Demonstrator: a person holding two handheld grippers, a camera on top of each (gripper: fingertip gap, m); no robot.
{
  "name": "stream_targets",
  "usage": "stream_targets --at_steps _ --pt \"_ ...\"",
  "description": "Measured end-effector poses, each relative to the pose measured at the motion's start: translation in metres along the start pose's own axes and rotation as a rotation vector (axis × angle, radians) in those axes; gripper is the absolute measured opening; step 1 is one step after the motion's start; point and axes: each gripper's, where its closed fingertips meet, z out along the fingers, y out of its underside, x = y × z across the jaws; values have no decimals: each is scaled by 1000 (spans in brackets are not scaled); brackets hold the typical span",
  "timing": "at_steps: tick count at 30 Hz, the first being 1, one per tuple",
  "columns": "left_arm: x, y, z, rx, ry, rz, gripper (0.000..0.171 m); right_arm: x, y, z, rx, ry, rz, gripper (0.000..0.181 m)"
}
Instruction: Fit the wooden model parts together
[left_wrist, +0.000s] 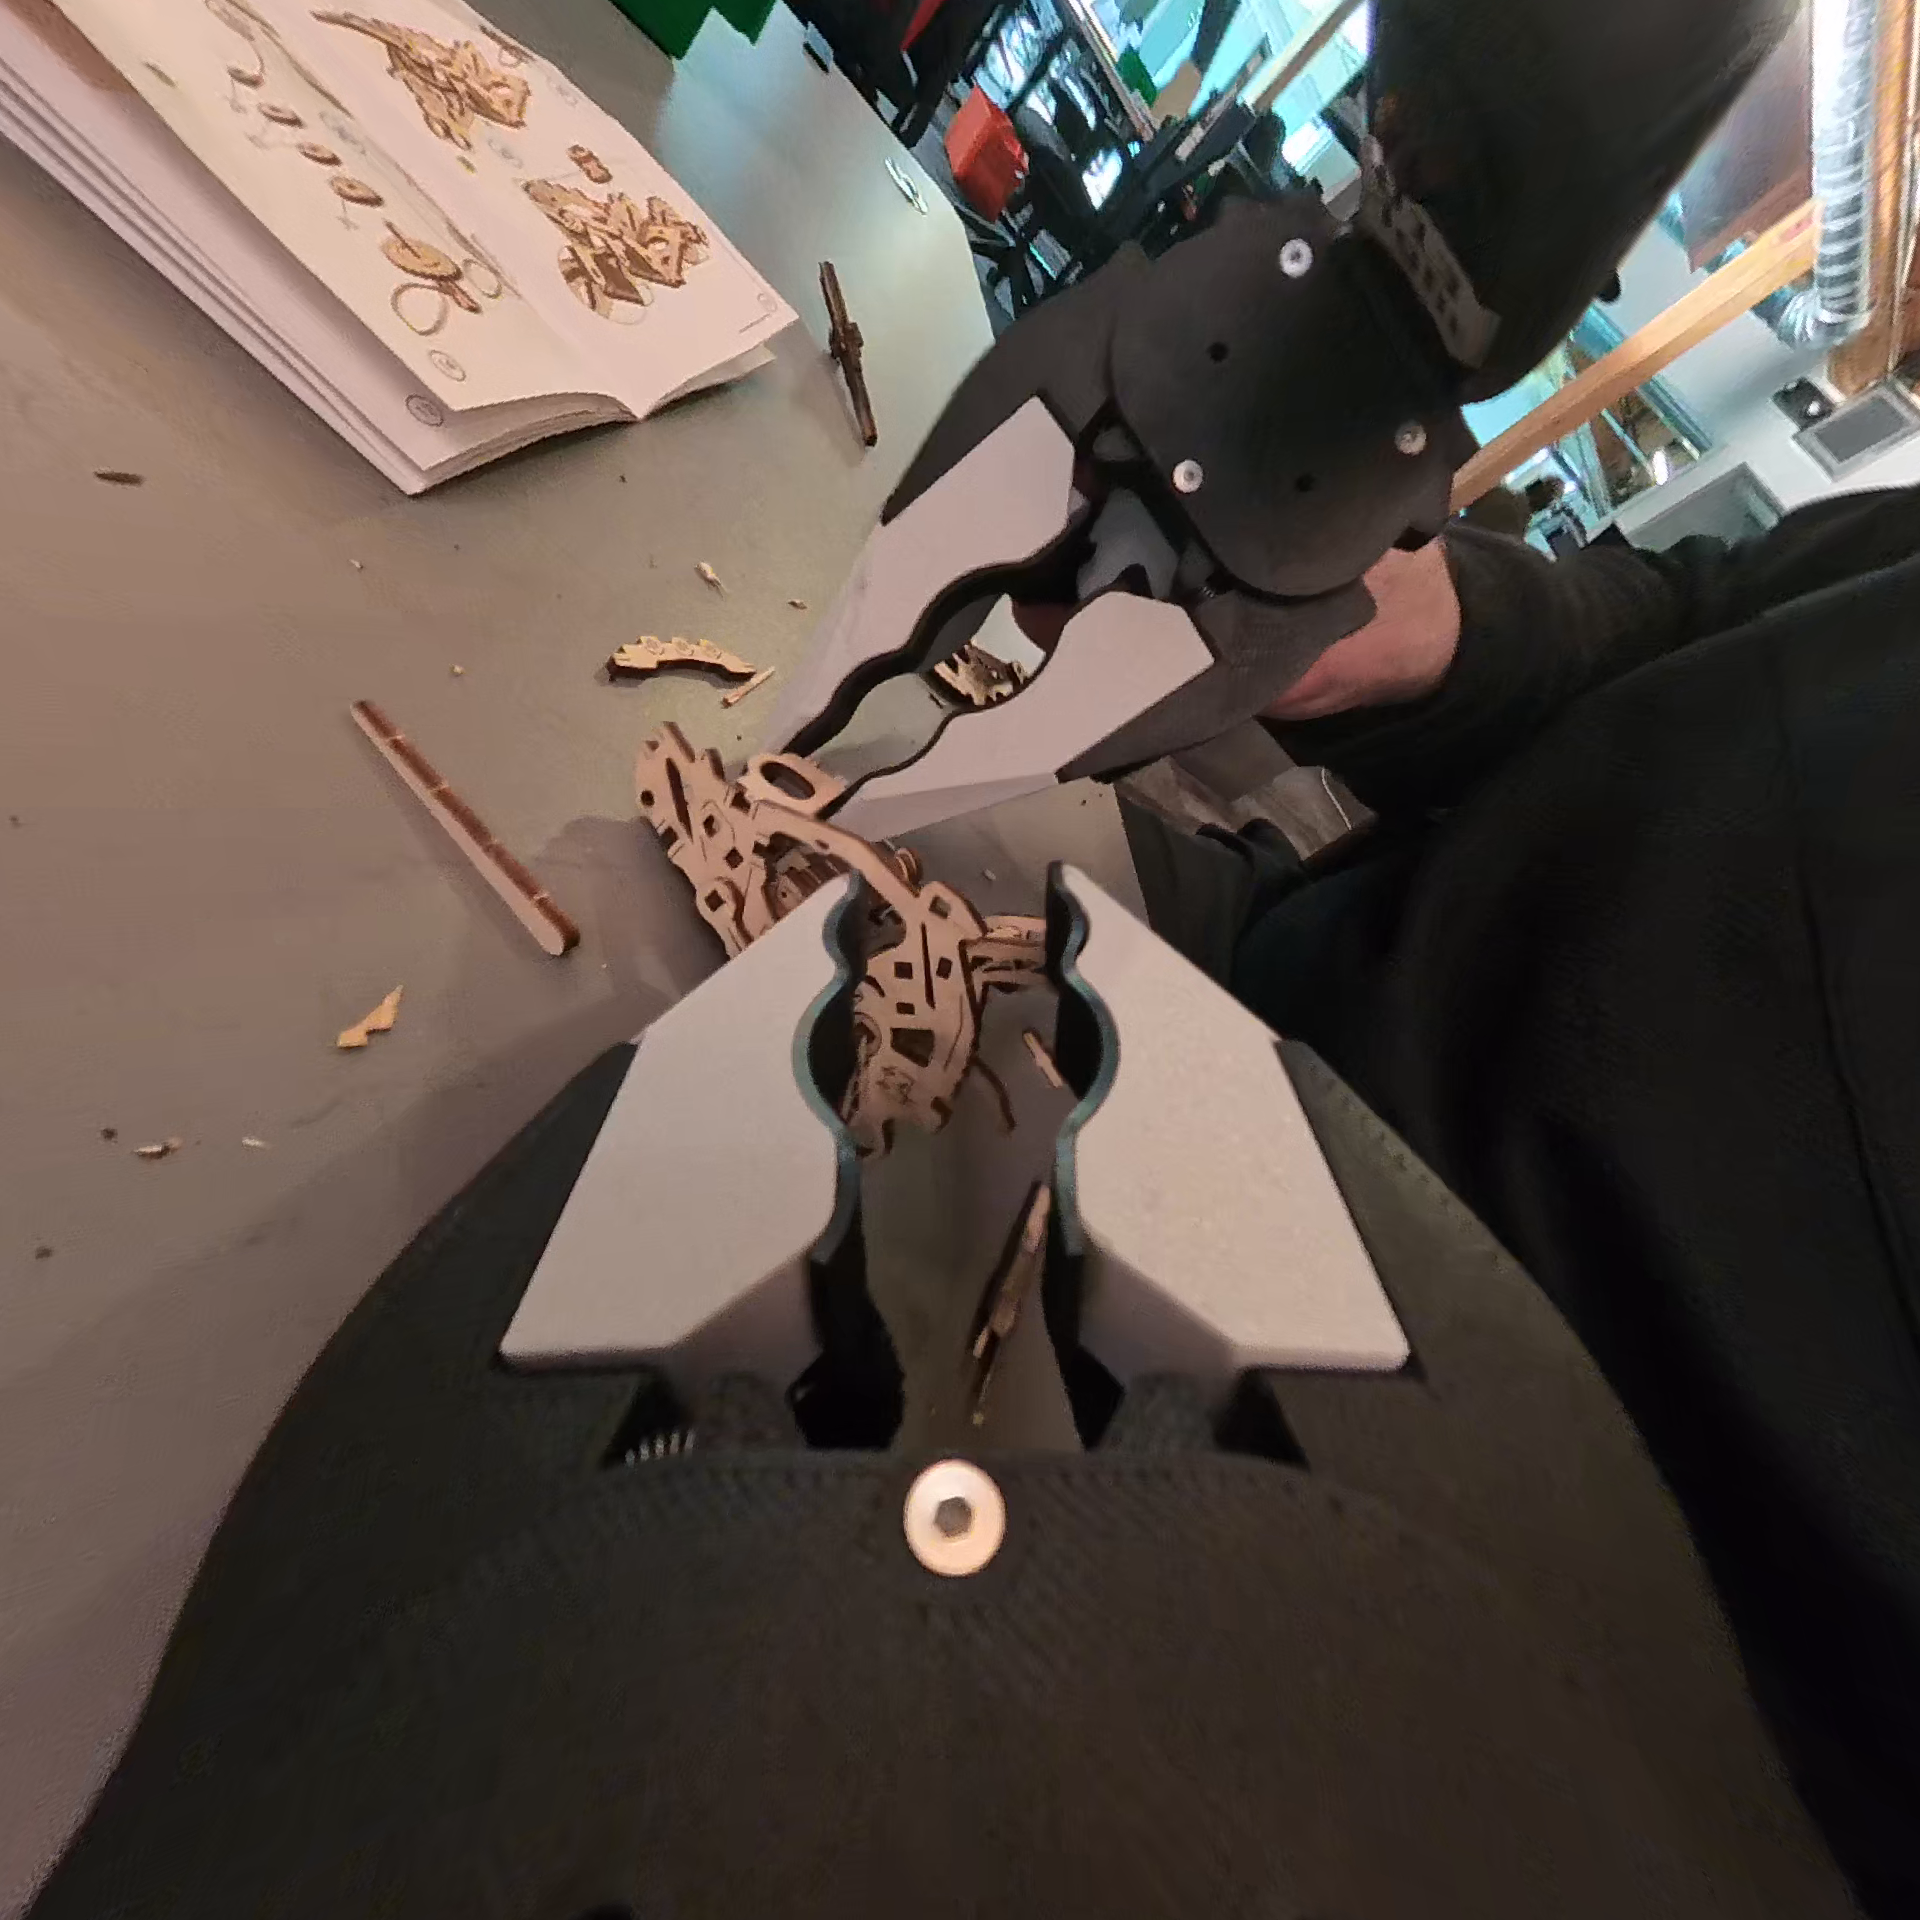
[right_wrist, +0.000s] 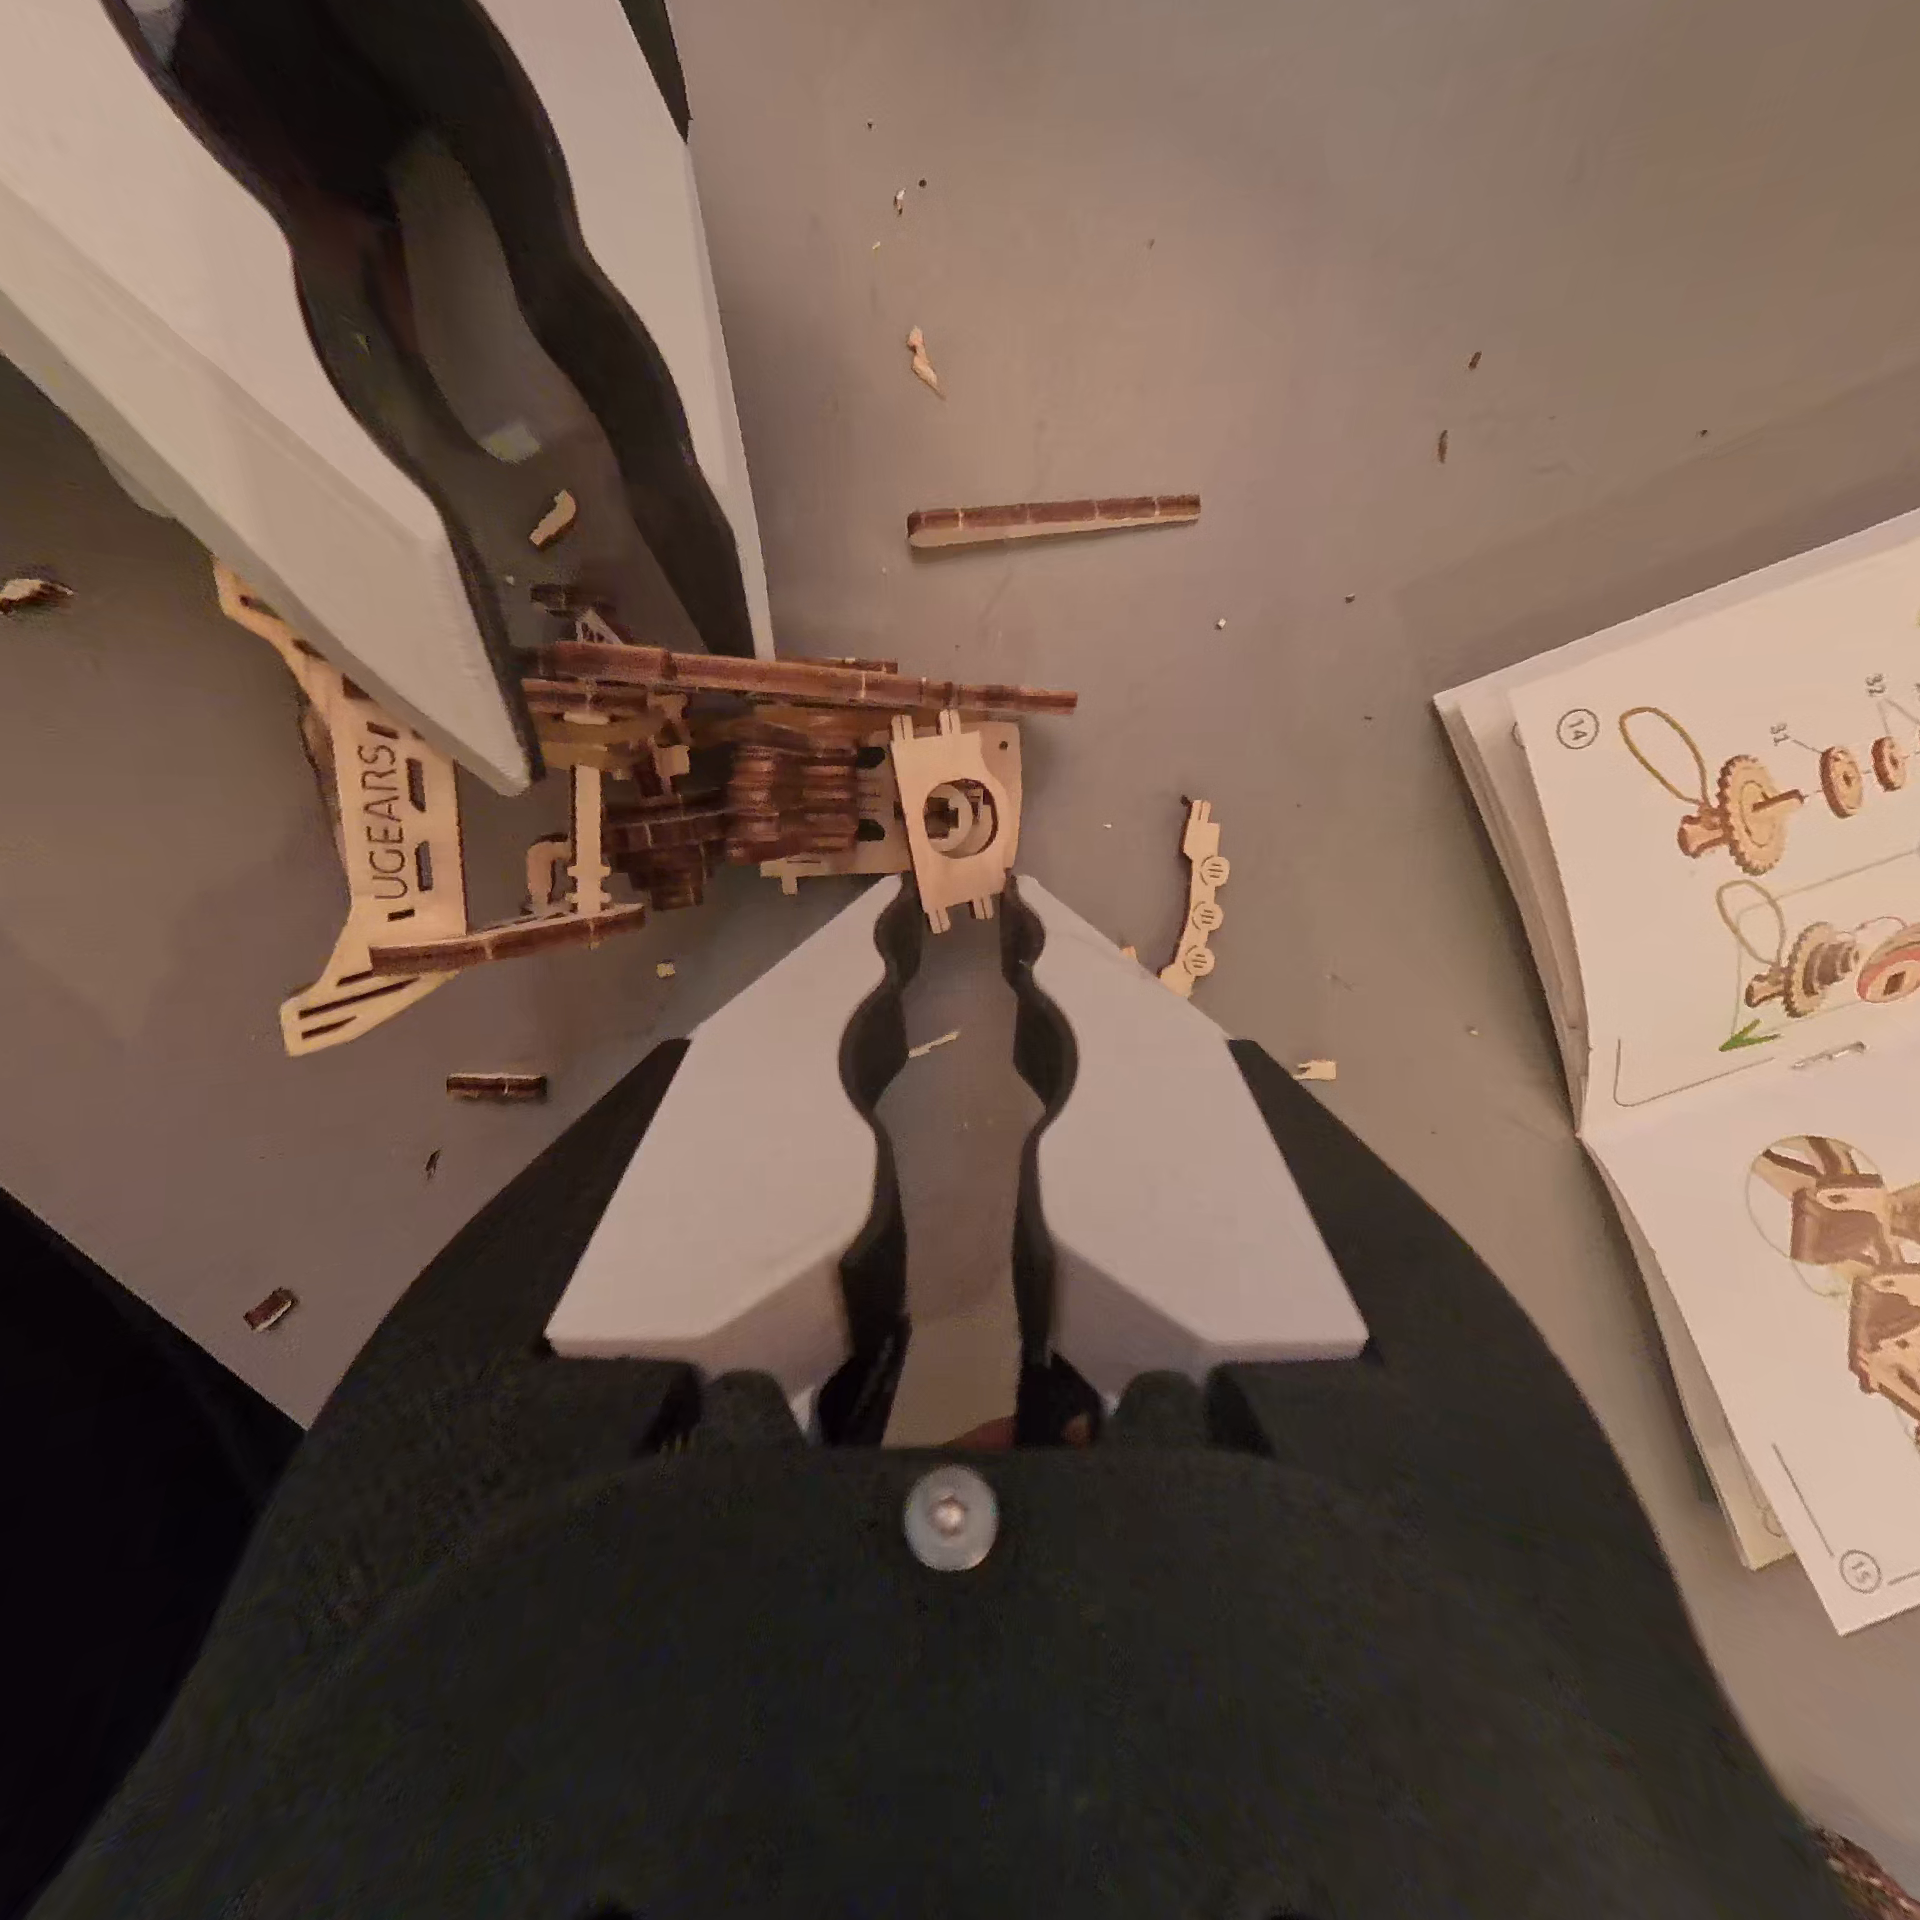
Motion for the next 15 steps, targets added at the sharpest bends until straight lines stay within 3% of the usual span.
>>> stream_targets --at_steps 5,15 --pt "-3 3 2 -11 -30 -14 35 -3 -1 1 2 8 1 12" --pt "-8 -2 3 29 -32 -88 20 -1 -3 3 13 52 3 12"
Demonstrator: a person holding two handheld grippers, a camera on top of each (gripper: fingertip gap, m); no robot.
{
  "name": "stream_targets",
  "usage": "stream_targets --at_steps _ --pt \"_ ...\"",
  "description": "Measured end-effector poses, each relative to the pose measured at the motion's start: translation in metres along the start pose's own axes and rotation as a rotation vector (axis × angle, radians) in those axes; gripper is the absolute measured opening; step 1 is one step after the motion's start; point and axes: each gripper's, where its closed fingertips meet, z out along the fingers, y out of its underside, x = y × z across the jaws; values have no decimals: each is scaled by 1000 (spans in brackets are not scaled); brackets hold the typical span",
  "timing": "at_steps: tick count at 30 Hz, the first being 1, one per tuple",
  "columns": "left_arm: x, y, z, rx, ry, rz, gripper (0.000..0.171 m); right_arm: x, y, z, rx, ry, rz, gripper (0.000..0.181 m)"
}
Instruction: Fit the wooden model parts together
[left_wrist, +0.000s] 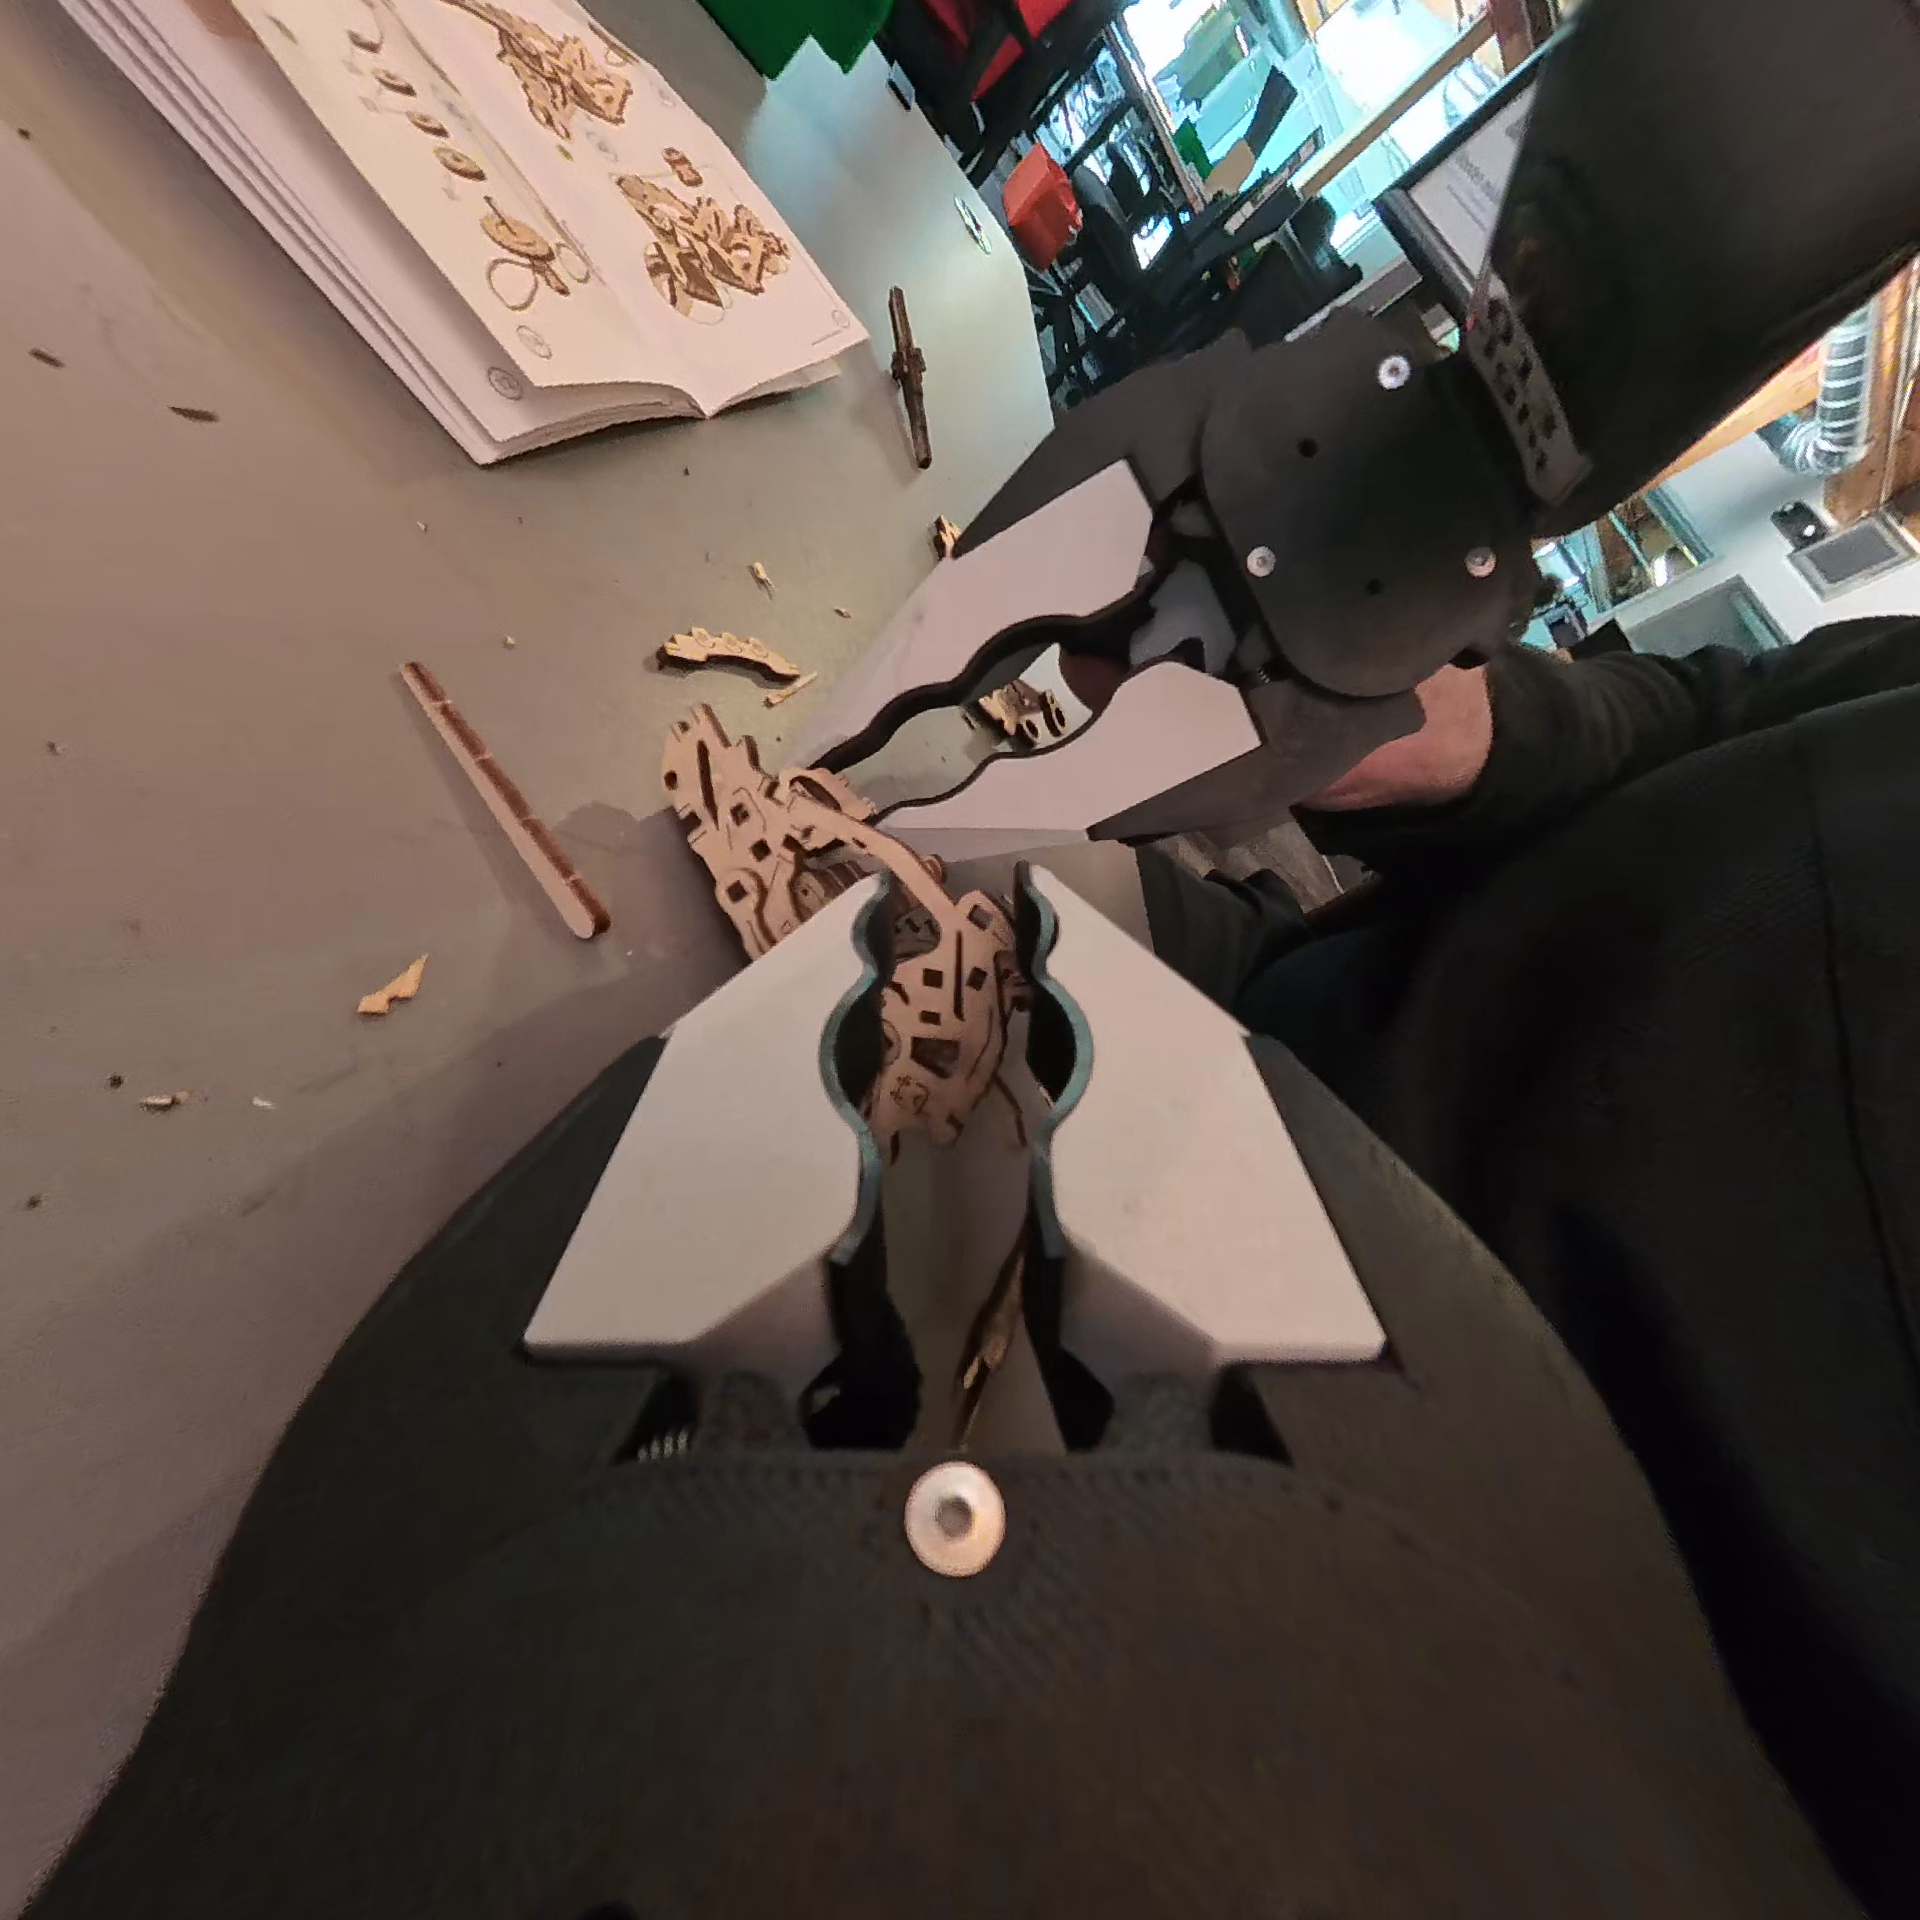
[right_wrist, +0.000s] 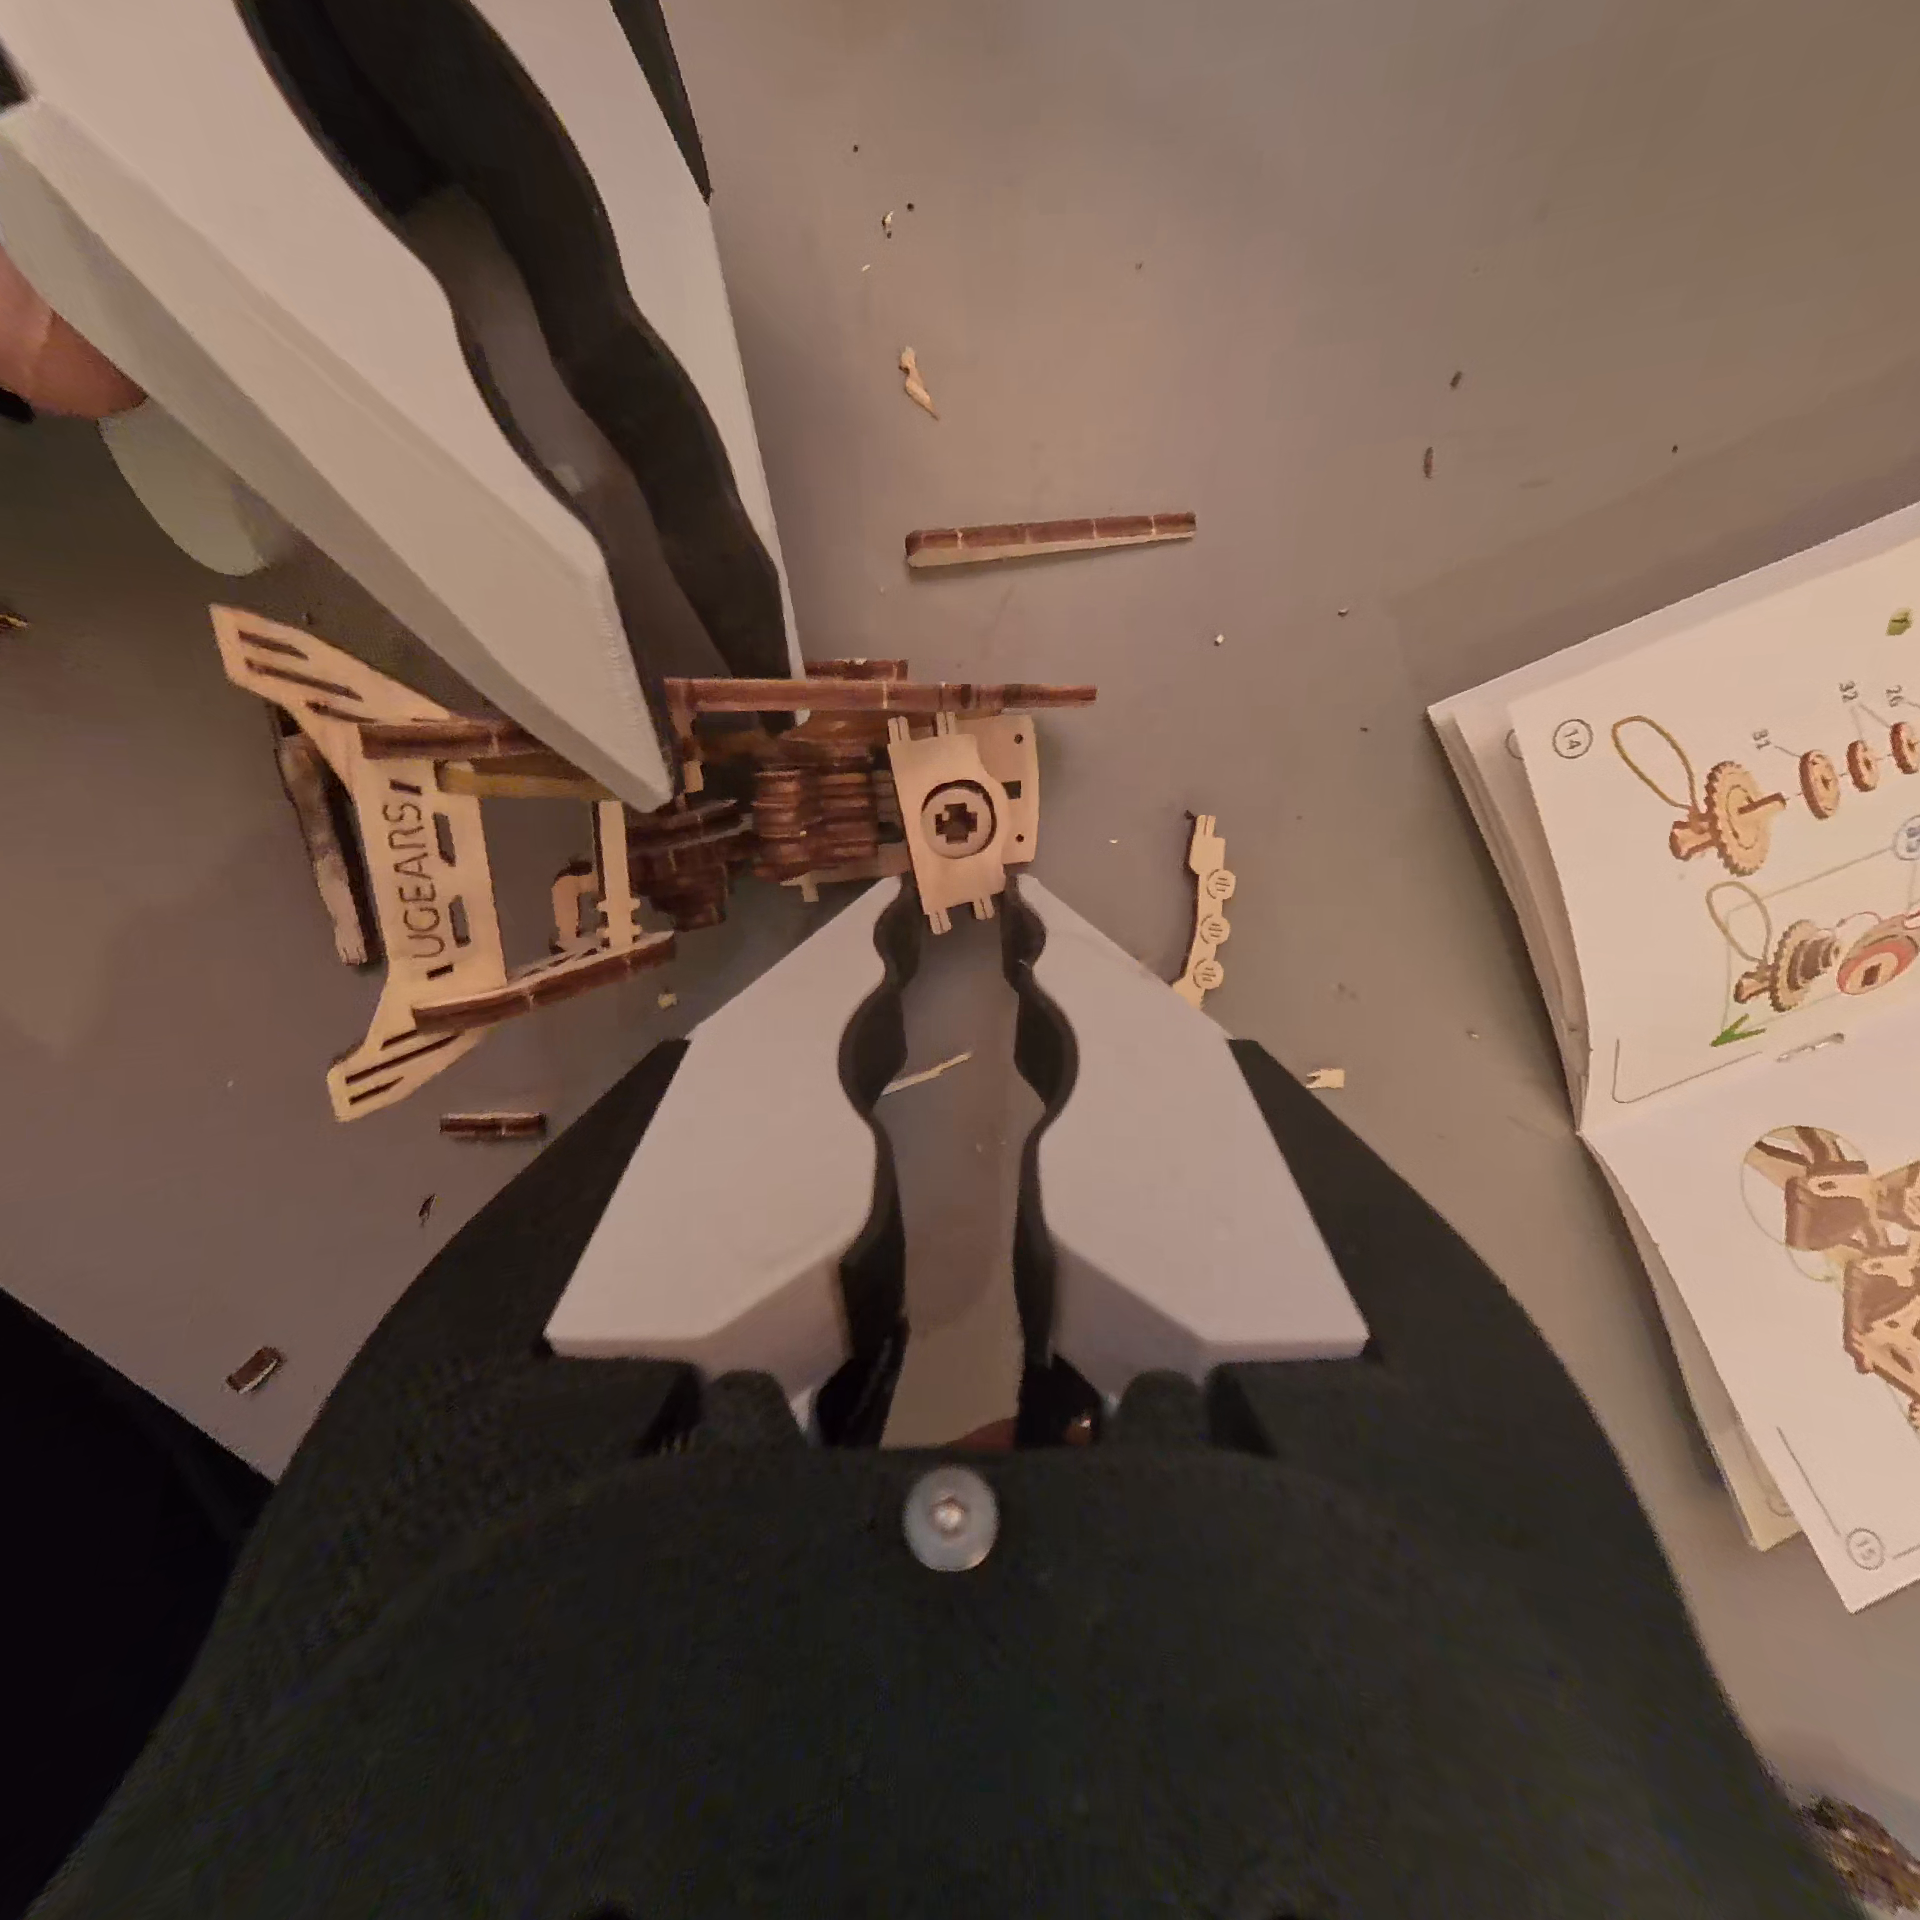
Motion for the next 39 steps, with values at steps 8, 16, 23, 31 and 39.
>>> stream_targets --at_steps 8,16,23,31,39 --pt "-2 -2 -2 25 7 -50 17 1 0 0 3 -2 4 12" --pt "-4 -3 -2 29 16 -78 16 1 2 -1 7 0 8 27" --pt "-6 -4 -3 36 26 -98 15 7 -18 -16 126 -18 -87 21" --pt "-7 -5 -4 43 30 -112 16 0 -24 -8 160 -93 -87 7" --pt "-8 -6 -4 48 38 -126 15 5 -17 -7 162 -85 -62 13"
